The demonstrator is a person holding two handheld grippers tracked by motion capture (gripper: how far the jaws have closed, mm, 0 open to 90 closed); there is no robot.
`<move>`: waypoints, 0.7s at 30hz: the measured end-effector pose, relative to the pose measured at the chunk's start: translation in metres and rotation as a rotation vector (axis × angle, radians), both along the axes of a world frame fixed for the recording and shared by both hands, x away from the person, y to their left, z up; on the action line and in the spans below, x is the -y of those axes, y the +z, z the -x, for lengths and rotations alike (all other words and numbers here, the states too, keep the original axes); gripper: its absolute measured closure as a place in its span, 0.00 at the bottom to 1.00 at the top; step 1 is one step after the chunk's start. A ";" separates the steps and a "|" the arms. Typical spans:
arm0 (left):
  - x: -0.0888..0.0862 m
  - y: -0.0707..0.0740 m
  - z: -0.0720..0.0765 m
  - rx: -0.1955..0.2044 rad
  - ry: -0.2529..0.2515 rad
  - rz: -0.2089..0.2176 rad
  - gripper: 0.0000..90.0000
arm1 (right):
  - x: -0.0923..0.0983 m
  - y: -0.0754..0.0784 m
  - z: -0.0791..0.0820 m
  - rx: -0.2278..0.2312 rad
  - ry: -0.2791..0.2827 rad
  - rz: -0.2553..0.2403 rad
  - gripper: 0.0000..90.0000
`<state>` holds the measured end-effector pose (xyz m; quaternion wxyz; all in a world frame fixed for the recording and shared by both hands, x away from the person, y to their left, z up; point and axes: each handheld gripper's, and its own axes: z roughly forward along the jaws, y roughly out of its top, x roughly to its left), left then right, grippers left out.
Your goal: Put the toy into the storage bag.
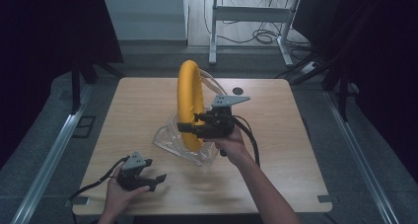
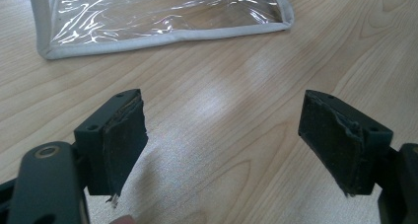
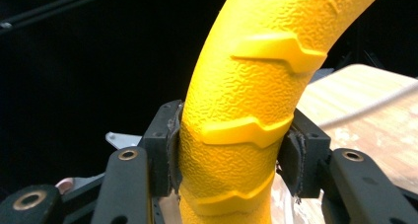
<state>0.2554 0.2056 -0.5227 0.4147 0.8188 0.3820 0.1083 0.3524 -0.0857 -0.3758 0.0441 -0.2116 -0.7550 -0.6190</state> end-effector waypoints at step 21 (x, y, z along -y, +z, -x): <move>0.001 -0.001 0.000 -0.007 -0.002 -0.003 0.20 | 0.004 -0.016 0.003 0.059 -0.090 0.096 0.37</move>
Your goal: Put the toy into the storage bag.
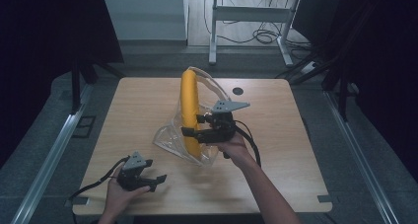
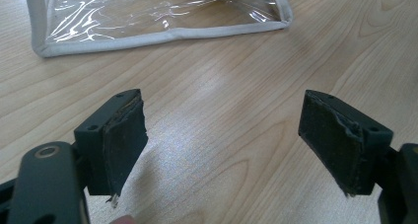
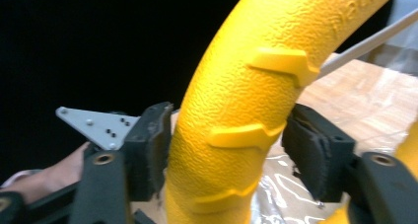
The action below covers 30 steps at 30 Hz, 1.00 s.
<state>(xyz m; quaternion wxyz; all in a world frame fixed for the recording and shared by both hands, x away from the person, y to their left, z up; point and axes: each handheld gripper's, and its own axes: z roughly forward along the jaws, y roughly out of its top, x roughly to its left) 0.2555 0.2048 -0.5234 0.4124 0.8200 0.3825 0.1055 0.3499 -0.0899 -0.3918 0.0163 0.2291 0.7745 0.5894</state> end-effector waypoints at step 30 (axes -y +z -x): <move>0.001 -0.001 0.001 -0.008 -0.005 -0.005 0.20 | 0.047 -0.004 0.008 0.042 -0.106 -0.024 0.32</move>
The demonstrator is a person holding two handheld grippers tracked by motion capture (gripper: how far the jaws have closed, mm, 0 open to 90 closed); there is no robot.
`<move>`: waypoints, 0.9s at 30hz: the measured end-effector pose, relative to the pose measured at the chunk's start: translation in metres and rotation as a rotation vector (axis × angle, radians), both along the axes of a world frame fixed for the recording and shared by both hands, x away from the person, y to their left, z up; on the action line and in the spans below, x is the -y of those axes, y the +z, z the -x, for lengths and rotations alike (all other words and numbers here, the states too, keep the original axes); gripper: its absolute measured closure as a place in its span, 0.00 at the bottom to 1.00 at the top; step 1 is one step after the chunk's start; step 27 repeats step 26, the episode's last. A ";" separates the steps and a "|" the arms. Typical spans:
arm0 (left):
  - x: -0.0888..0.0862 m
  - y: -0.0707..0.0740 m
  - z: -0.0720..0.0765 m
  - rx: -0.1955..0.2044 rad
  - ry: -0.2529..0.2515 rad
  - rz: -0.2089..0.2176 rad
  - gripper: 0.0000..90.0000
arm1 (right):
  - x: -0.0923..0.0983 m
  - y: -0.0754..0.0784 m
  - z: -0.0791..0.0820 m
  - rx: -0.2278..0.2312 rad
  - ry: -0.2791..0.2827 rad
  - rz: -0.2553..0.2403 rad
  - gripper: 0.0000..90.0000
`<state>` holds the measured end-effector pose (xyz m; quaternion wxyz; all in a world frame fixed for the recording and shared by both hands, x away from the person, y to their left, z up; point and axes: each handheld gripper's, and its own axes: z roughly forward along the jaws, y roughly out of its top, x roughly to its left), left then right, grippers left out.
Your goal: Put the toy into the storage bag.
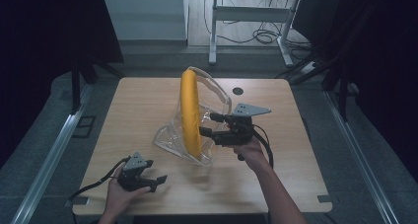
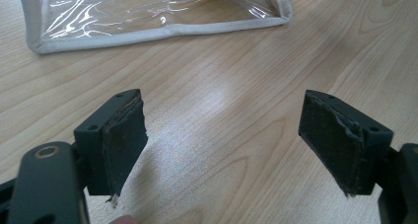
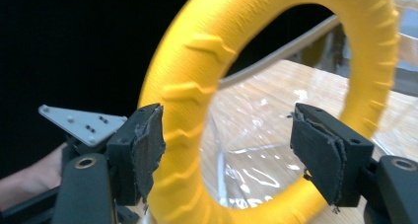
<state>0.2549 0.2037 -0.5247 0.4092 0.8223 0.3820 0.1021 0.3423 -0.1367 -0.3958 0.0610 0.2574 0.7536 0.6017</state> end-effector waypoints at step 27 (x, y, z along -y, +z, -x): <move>0.001 -0.001 -0.001 -0.007 -0.004 -0.004 0.20 | 0.025 -0.022 -0.003 -0.028 -0.067 0.032 0.32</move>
